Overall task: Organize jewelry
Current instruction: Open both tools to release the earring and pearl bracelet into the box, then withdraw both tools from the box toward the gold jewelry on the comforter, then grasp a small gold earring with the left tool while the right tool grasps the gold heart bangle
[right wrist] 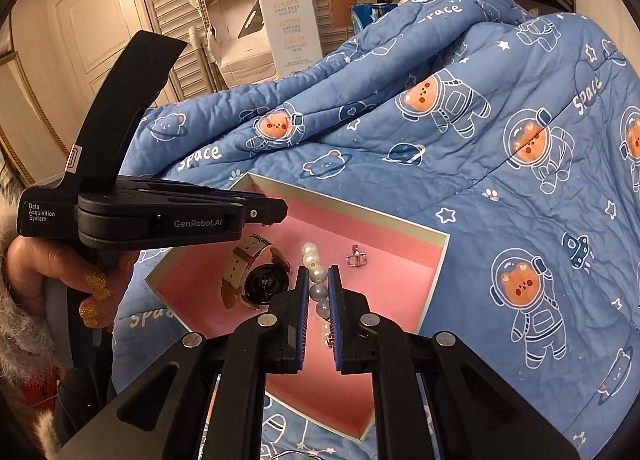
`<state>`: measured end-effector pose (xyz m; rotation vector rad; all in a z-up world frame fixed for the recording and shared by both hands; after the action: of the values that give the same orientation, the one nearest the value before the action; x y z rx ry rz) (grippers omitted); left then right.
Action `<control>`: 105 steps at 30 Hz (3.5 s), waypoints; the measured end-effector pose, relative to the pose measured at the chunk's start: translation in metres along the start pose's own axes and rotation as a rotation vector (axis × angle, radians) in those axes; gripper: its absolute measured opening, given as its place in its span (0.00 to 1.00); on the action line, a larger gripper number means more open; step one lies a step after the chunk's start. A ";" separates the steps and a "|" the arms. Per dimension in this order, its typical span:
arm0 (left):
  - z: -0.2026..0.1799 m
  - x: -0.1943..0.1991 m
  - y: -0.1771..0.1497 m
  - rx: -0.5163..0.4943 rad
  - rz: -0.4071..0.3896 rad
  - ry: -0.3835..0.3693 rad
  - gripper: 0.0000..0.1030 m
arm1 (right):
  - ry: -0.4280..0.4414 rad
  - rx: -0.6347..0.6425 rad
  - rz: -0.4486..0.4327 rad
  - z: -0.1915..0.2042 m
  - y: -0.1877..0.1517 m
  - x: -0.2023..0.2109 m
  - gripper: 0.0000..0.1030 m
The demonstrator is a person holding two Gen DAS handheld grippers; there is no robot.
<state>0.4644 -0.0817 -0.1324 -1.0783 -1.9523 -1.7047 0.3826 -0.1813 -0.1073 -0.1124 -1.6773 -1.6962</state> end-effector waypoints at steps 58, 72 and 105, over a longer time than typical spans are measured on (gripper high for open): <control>0.004 0.139 -0.125 -0.087 -0.257 0.033 0.87 | -0.100 0.028 -0.020 0.006 -0.074 0.090 0.63; -0.013 0.143 -0.179 -0.141 -0.216 0.028 0.86 | -0.080 0.020 0.068 0.005 -0.128 0.109 0.63; -0.032 0.101 -0.177 -0.201 -0.159 -0.083 0.25 | -0.013 0.097 0.145 0.017 -0.131 0.064 0.49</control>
<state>0.2634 -0.0786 -0.1789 -1.1029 -1.9983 -2.0070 0.2580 -0.2101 -0.1797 -0.1946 -1.7150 -1.5081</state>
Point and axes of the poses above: each gripper's, at about its wrist camera, not at the fingertips, and x roughly against the way its jaws point, z to its left, y to its top, the point moved 7 cm from there along -x, roughly the way its jaws point, and after that the axes turned 14 degrees about -z, right-handed, at the moved point
